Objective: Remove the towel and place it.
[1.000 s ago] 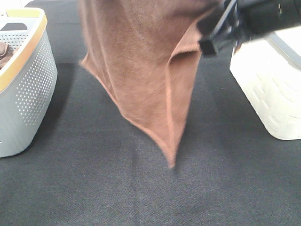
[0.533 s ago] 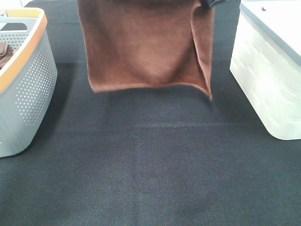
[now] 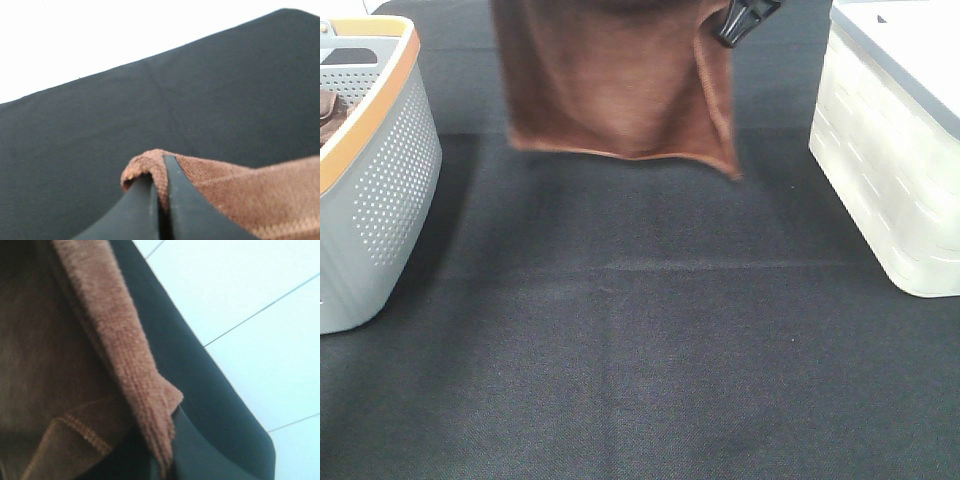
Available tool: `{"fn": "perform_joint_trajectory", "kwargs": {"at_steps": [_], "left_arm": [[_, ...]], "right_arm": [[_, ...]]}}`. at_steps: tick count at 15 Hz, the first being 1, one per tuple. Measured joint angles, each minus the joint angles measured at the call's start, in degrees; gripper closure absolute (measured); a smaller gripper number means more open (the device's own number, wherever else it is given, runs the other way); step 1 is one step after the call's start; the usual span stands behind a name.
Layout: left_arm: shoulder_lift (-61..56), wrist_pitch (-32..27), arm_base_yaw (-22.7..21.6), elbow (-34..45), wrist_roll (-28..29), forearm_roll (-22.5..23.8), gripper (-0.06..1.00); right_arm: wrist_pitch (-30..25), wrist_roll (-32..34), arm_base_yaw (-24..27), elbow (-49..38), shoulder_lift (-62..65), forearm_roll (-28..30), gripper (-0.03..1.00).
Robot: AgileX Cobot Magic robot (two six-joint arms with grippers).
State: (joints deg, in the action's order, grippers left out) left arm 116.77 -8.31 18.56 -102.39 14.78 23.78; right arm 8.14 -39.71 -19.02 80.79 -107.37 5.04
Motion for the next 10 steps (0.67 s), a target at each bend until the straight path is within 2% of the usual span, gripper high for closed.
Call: {"fn": "perform_joint_trajectory", "kwargs": {"at_steps": [2, 3, 6, 7, 8, 9, 10], "left_arm": [[2.8, 0.1, 0.2, 0.0, 0.2, -1.0, 0.94], [3.6, -2.1, 0.4, 0.0, 0.2, -2.8, 0.94], [4.0, -14.9, 0.6, 0.0, -0.1, -10.2, 0.94], [4.0, -19.8, 0.9, -0.1, -1.8, -12.3, 0.94], [4.0, -27.4, 2.1, -0.1, -5.9, -16.0, 0.94], [4.0, -29.9, 2.6, -0.1, -7.4, -17.0, 0.94], [4.0, -36.4, 4.1, -0.1, -10.8, -19.2, 0.94]], "right_arm": [[0.9, 0.0, 2.0, 0.7, -2.1, 0.0, 0.97], [-1.9, 0.0, 2.6, 0.7, -3.0, 0.0, 0.97], [-17.4, 0.1, 2.7, 0.7, -5.0, -0.4, 0.97], [-22.3, 0.9, 2.7, 0.7, -5.0, -0.7, 0.97], [-26.8, 2.2, 2.7, 0.7, -5.0, -1.1, 0.97], [-31.0, 4.0, 2.7, 0.8, -4.9, -1.2, 0.97], [-37.3, 7.3, 2.7, 0.8, -4.9, -1.3, 0.97]]}}
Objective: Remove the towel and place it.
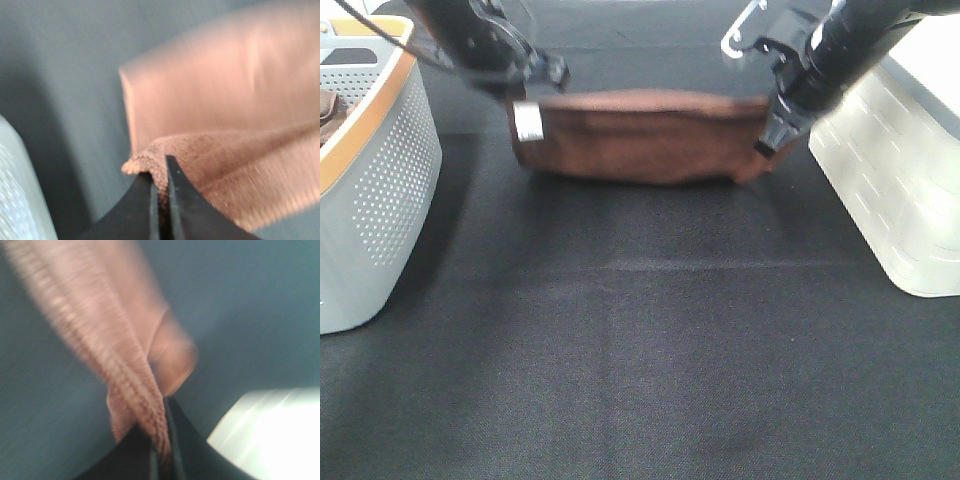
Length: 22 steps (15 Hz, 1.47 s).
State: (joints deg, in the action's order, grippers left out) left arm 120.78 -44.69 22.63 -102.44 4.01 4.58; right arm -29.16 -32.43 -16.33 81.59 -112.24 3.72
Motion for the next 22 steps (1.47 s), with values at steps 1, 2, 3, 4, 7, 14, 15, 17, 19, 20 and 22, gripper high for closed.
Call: {"fn": "perform_joint_trajectory", "kwargs": {"at_steps": [1, 2, 3, 4, 7, 14, 15, 17, 19, 20, 22], "left_arm": [[0.0, -4.0, 1.1, 0.0, -1.0, -1.0, 0.94], [0.0, -8.0, 1.9, -0.1, -1.5, -1.4, 0.94], [0.0, -11.8, 2.6, -0.1, -1.3, -1.8, 0.94], [0.0, -14.2, 3.0, -0.1, -0.6, -1.9, 0.94], [0.0, -23.1, 4.0, -0.2, -0.1, -1.9, 0.94], [-0.1, -24.1, 6.0, 6.9, -0.1, -3.2, 0.94], [-0.1, -24.1, 6.7, 11.3, -0.1, -3.6, 0.94], [-0.1, -24.0, 7.5, 15.6, -0.3, -4.6, 0.94], [-0.1, -23.7, 7.8, 19.6, -0.3, -5.6, 0.94], [-0.1, -23.7, 7.8, 20.4, -0.3, -5.9, 0.94], [-0.1, -23.9, 7.8, 21.4, -0.3, -6.5, 0.92]], "right_arm": [[-4.1, 2.5, 0.0, 0.0, 0.2, -0.3, 0.97], [-7.4, 5.3, 0.0, 0.0, 0.7, -1.0, 0.97], [-10.9, 7.5, 0.0, 0.0, 1.3, -2.5, 0.97], [-13.9, 8.4, 0.0, 0.2, 1.9, -4.2, 0.97], [-23.6, 9.3, 0.0, 0.5, 2.6, -11.1, 0.97], [-33.4, 9.4, 0.5, 0.3, 2.6, -18.1, 0.97], [-34.3, 9.2, 0.5, -1.5, 2.6, -20.3, 0.97], [-34.6, 8.8, 0.5, -6.2, 2.6, -21.7, 0.97], [-32.5, 8.3, 0.5, -11.6, 2.6, -23.4, 0.97], [-31.1, 8.3, 0.5, -13.4, 2.6, -23.5, 0.95], [-30.0, 8.3, 0.5, -15.2, 2.6, -22.7, 0.75]]}}
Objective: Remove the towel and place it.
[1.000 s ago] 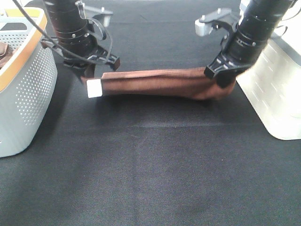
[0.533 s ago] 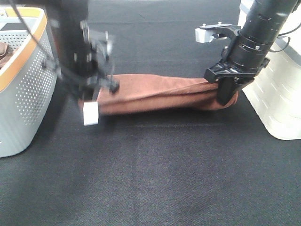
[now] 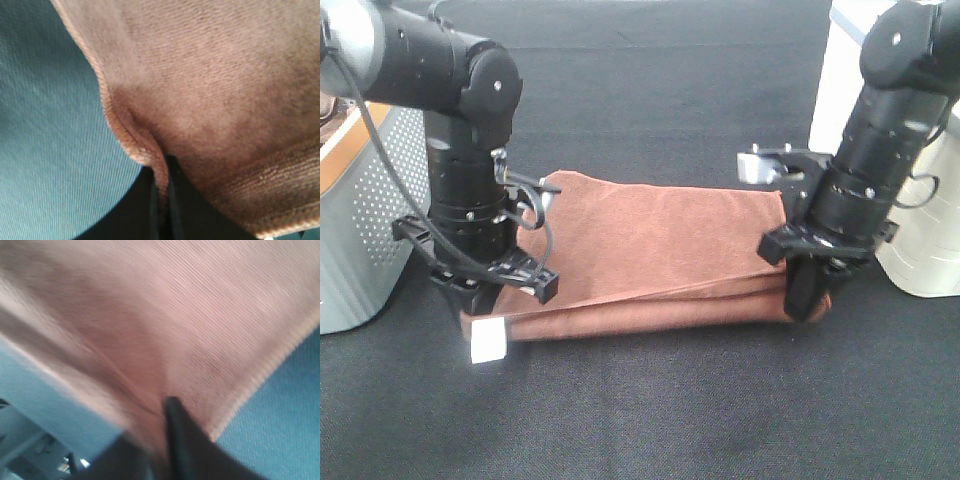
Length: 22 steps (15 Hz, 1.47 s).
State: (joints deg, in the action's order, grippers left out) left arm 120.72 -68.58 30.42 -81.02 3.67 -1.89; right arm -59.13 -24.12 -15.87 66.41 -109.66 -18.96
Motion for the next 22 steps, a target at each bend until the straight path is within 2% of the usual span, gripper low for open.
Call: {"fn": "perform_joint_trajectory", "kwargs": {"at_steps": [1, 2, 3, 4, 5, 6, 9, 13, 14, 20, 22], "left_arm": [[0.0, -0.1, 0.0, 0.2, -0.1, -1.0, 0.84], [0.0, -0.1, 0.0, 0.2, -0.1, -1.0, 0.84], [0.0, -0.2, 0.0, 0.3, -0.4, -2.7, 0.64], [0.0, -0.3, 0.0, 0.3, -0.5, -3.4, 0.46], [-0.1, -0.4, 0.0, 0.3, -0.6, -3.7, 0.33], [-0.5, -0.4, 0.0, 0.3, -1.0, -3.9, 0.26], [-4.0, -0.5, 0.0, 0.3, -2.1, -4.6, 0.23], [-15.8, -0.5, 0.0, 0.3, -2.2, -4.6, 0.23], [-15.8, -0.5, 0.0, 0.3, -2.2, -4.6, 0.23], [-39.4, -0.7, 0.0, 0.7, -2.2, -2.5, 0.23], [-48.4, -0.7, 0.0, 5.4, -2.2, -2.3, 0.23]], "right_arm": [[-0.1, 0.1, 0.1, 0.0, 0.0, 0.0, 0.59], [-0.1, 0.1, 0.1, 0.0, 0.0, 0.0, 0.59], [-0.6, 1.0, 0.1, -0.2, 0.0, 0.0, 0.35], [-1.8, 1.3, 0.1, -0.2, 0.0, 0.0, 0.27], [-3.1, 1.5, 0.1, -0.3, 0.1, 0.0, 0.23], [-4.7, 2.2, 0.1, -0.3, 0.5, 0.2, 0.22], [-9.3, 4.2, 0.1, -0.3, 5.5, 0.3, 0.21], [-9.8, 4.4, 0.1, -0.3, 17.6, -1.6, 0.2], [-9.8, 4.4, 0.1, -0.3, 17.6, -1.6, 0.2], [-10.4, 4.5, 0.1, -2.2, 43.1, 0.5, 0.2], [-10.4, 6.0, 0.1, -6.9, 52.5, 1.9, 0.2]]}}
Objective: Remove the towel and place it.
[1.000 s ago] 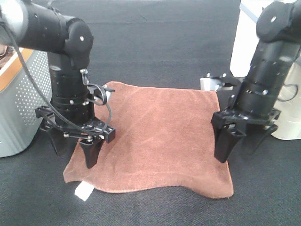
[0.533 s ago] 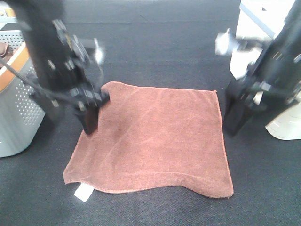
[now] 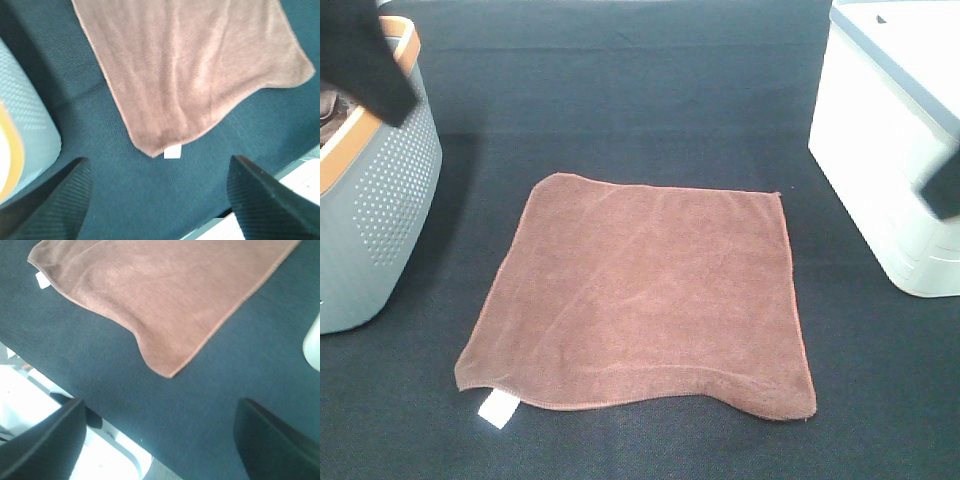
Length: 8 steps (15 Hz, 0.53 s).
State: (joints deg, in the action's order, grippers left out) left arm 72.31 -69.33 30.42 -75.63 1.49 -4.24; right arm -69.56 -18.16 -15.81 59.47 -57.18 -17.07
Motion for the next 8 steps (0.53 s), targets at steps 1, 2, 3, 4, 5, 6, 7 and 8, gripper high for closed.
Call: {"fn": "perform_joint_trajectory", "kwargs": {"at_steps": [1, 2, 3, 4, 5, 6, 7, 8], "left_arm": [[-3.2, 0.0, 0.0, 3.3, 0.5, 0.0, 0.23], [-3.2, 0.0, 0.0, 3.3, 0.5, 0.0, 0.23], [-6.7, 0.0, 0.0, 7.6, 1.5, 0.0, 0.23], [-9.9, 0.0, 0.0, 12.2, 2.4, 0.0, 0.23], [-13.5, 0.0, 0.0, 16.4, 2.8, 0.0, 0.23], [-18.0, -0.1, 0.0, 22.3, 3.0, 0.0, 0.23], [-21.3, -0.1, 0.0, 26.7, 3.0, 0.0, 0.23], [-24.5, -0.1, 0.0, 30.8, 3.0, 0.0, 0.23]], "right_arm": [[-0.1, 0.7, 0.0, -2.3, 4.1, 0.7, 0.2], [-0.1, 0.7, 0.0, -2.3, 4.1, 0.7, 0.2], [-0.1, 1.5, 0.0, -4.9, 7.8, 1.5, 0.2], [-0.1, 2.8, 0.0, -7.8, 11.8, 2.7, 0.2], [-0.2, 3.6, 0.0, -10.5, 15.5, 3.8, 0.2], [-0.2, 4.2, 0.0, -14.9, 21.4, 4.7, 0.2], [-0.3, 4.2, 0.0, -18.1, 24.6, 5.1, 0.2], [-0.3, 4.2, 0.0, -20.9, 27.6, 5.5, 0.2]]}}
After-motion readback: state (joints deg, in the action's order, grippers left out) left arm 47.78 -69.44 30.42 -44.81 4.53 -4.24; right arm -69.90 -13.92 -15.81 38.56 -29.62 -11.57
